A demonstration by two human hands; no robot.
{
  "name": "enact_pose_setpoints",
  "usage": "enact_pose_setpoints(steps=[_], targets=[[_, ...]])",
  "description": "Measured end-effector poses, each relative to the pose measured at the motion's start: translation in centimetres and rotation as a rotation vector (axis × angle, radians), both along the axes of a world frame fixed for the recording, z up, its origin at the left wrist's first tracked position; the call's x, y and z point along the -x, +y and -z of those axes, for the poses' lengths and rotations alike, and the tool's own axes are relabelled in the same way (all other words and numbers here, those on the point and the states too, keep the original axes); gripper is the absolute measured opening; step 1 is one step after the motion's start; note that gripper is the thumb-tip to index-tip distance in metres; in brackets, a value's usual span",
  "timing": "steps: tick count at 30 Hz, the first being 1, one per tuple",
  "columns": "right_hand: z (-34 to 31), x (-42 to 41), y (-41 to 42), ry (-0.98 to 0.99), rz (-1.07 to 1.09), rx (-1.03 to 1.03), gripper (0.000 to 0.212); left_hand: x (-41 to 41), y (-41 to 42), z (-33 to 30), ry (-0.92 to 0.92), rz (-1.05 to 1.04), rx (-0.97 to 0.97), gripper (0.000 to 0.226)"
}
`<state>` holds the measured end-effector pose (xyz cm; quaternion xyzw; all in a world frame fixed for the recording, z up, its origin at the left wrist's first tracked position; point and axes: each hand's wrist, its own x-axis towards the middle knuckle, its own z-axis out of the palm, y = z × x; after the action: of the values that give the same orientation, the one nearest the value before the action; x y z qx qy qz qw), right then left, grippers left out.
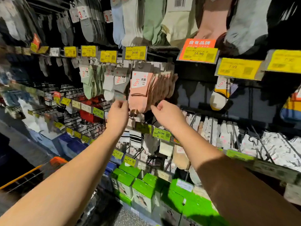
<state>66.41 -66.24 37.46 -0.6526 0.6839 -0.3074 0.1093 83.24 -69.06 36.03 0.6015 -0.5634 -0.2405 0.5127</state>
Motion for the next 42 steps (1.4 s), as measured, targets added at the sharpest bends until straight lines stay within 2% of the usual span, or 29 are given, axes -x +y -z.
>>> enact_pose_setpoints(steps=[4,9,13,15,18,23,29,34,38,39,42], targets=[[3.8,1.3,7.6,-0.091,-0.014,-0.041,0.029,-0.5,6.5,4.0,-0.12,0.165,-0.116,0.016],[11.9,2.3,18.8,-0.18,-0.024,-0.226,0.02,-0.3,16.5,10.6,-0.242,0.348,-0.287,0.019],[18.8,2.8,27.2,-0.207,-0.021,-0.417,0.015,0.7,24.5,15.6,-0.339,0.471,-0.394,0.012],[22.2,3.4,31.5,-0.279,0.002,-0.465,0.012,1.5,27.9,17.7,-0.363,0.528,-0.435,0.011],[26.1,5.2,37.8,-0.269,0.086,-0.491,0.012,3.4,33.1,19.9,-0.395,0.611,-0.506,0.008],[30.0,8.8,47.8,-0.118,0.158,-0.694,0.027,7.8,40.8,23.8,-0.453,0.77,-0.609,0.014],[32.2,16.3,58.9,-0.242,0.177,-0.904,0.033,15.6,48.9,26.0,-0.475,0.858,-0.652,0.019],[33.8,24.6,68.7,-0.167,0.242,-0.889,0.037,25.0,56.4,28.2,-0.55,0.968,-0.676,0.019],[34.6,32.0,74.0,-0.237,0.181,-0.893,0.032,33.8,62.9,30.4,-0.499,1.002,-0.822,0.016],[34.6,33.7,75.3,-0.249,0.175,-0.9,0.029,35.8,64.7,30.7,-0.435,1.005,-0.86,0.01],[35.5,39.0,78.1,-0.264,0.211,-0.941,0.027,41.4,68.4,31.4,-0.254,1.008,-0.899,0.011]])
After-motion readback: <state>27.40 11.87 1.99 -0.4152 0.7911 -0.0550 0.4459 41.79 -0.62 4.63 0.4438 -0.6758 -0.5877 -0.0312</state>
